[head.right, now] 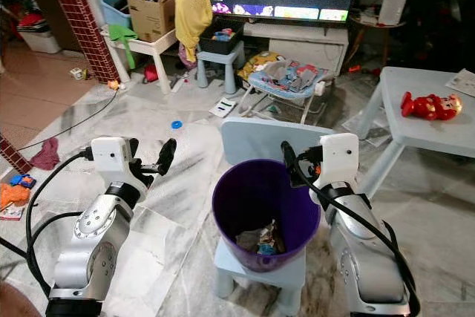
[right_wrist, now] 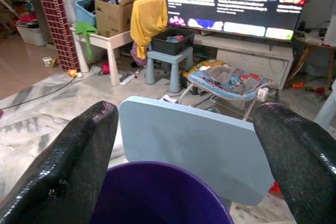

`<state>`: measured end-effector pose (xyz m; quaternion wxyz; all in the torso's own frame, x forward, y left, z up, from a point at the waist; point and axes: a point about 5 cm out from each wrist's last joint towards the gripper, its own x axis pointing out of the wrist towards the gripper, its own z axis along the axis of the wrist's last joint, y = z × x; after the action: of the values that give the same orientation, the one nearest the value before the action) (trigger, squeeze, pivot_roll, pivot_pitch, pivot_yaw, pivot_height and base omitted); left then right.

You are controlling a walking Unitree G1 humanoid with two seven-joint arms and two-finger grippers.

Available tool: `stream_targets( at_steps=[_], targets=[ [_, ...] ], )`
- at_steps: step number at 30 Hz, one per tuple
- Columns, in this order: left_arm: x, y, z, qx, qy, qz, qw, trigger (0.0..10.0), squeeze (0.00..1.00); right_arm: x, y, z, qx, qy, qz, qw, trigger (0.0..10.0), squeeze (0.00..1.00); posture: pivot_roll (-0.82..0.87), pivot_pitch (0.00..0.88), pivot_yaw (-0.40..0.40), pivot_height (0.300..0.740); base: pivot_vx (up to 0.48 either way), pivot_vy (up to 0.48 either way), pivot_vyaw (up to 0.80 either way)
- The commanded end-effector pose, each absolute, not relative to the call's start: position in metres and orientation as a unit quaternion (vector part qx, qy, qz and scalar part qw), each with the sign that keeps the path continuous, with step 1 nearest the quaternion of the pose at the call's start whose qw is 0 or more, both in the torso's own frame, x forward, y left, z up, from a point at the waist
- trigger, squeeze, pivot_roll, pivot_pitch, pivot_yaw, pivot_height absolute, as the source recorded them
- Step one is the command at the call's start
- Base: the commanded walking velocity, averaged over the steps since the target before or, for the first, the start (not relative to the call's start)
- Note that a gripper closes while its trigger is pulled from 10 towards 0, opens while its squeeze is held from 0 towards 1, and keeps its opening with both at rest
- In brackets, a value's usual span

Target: Picking trash to rubbish bin

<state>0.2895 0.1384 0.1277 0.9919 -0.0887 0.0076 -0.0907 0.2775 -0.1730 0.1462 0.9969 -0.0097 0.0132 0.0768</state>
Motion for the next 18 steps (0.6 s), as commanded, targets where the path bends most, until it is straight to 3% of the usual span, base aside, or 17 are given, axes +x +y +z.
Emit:
stream_targets(
  at_steps=[1,12,18],
  targets=[
    [0.2905,0.1386,0.1263,-0.087,0.015,-0.093,0.992,10.0,0.0,0.2778,-0.1724,0.1489,-0.008,0.007,0.082,0.997,10.0,0.0,-0.05,0.0,0.031,0.74,0.0,0.0,0.0],
    [0.2908,0.1392,0.1256,-0.086,0.016,-0.094,0.992,10.0,0.0,0.2785,-0.1711,0.149,-0.007,0.005,0.086,0.996,10.0,0.0,-0.05,0.0,0.032,0.74,0.0,0.0,0.0],
    [0.2911,0.139,0.1253,-0.086,0.017,-0.095,0.992,10.0,0.0,0.2788,-0.1706,0.1489,-0.007,0.005,0.088,0.996,10.0,0.0,-0.05,0.0,0.033,0.74,-0.278,0.0,0.0]
  ],
)
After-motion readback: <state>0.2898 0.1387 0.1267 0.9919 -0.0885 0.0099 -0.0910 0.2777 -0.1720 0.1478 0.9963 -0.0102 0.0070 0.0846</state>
